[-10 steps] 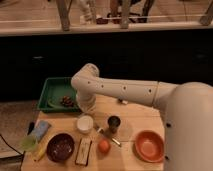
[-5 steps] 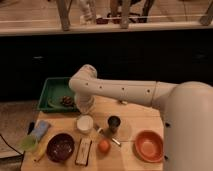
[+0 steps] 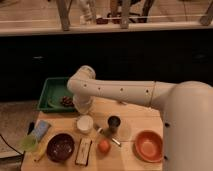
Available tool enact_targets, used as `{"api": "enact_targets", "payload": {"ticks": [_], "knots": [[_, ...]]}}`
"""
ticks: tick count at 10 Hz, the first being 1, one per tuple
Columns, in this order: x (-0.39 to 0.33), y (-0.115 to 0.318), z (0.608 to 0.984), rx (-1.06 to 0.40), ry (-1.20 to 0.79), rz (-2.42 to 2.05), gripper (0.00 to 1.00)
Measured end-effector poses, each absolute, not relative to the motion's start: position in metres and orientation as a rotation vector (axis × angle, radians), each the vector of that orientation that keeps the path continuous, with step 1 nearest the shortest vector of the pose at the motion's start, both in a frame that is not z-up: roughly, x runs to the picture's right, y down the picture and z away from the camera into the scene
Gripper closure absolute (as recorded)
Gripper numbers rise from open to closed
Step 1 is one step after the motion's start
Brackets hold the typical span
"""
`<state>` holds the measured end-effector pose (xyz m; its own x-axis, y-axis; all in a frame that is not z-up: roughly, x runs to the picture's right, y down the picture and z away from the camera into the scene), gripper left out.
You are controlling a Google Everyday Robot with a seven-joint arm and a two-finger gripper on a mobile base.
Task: Place towel in paper cup
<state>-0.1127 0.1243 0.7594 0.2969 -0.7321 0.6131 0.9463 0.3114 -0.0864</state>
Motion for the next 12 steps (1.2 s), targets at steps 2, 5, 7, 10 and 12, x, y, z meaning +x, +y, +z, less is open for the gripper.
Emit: {"api": "enact_targets", "payload": {"ticks": [2, 5, 7, 10, 12], "knots": [[-0.109, 0.125, 0.741, -0.481, -0.524, -1.162, 0.99], [-0.097, 0.128, 0.716, -0.480, -0.537, -1.134, 0.99], [-0.095, 0.130, 0.707, -0.490, -0.549, -1.130, 0.99], [-0.098, 0.137, 0.708, -0.553, -0.561, -1.140, 0.99], [-0.098, 0.140, 0.711, -0.583, -0.562, -1.143, 0.97]]}}
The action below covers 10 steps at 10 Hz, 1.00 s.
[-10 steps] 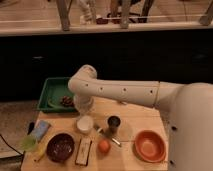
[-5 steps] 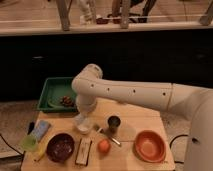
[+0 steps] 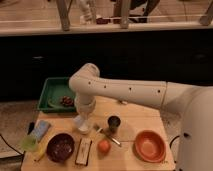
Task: Place towel in paper cup
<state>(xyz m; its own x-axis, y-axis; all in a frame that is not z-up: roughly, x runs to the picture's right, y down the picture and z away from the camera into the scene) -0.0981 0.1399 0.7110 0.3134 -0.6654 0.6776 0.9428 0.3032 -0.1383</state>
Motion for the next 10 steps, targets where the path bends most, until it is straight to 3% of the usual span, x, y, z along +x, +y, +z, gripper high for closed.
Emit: {"api": "enact_targets", "payload": {"ticks": [7, 8, 10], "knots": [[-0.0986, 0.1468, 0.7139, -0.626, -0.559, -1.132, 0.29], [-0.0970, 0.1478, 0.7140, -0.625, -0.544, -1.138, 0.21], [-0.1000, 0.1483, 0.7147, -0.621, -0.544, -1.152, 0.20]]}}
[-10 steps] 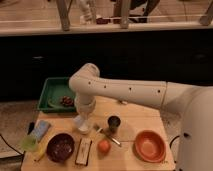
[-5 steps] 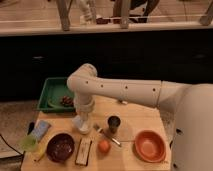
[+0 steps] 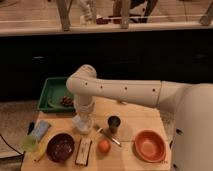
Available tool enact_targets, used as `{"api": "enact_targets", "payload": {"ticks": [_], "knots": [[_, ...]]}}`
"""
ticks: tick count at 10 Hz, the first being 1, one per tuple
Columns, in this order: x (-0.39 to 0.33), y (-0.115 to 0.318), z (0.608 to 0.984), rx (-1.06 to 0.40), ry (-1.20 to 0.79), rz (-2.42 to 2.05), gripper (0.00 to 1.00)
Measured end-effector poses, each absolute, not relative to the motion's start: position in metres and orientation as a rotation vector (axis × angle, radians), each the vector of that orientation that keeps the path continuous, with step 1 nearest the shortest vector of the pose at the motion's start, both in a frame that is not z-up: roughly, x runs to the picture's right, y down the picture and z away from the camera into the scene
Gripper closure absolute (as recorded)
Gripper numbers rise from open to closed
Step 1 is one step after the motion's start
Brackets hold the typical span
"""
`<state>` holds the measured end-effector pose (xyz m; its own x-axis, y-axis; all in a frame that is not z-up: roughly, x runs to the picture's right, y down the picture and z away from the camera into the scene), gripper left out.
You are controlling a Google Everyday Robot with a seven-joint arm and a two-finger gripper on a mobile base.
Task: Place towel in paper cup
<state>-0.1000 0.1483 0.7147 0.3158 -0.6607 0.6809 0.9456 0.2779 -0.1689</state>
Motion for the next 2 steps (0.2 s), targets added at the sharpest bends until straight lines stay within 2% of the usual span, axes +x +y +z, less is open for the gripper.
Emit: {"api": "enact_targets", "payload": {"ticks": [2], "knots": [[-0.1037, 0.1489, 0.7166, -0.616, -0.545, -1.175, 0.20]]}}
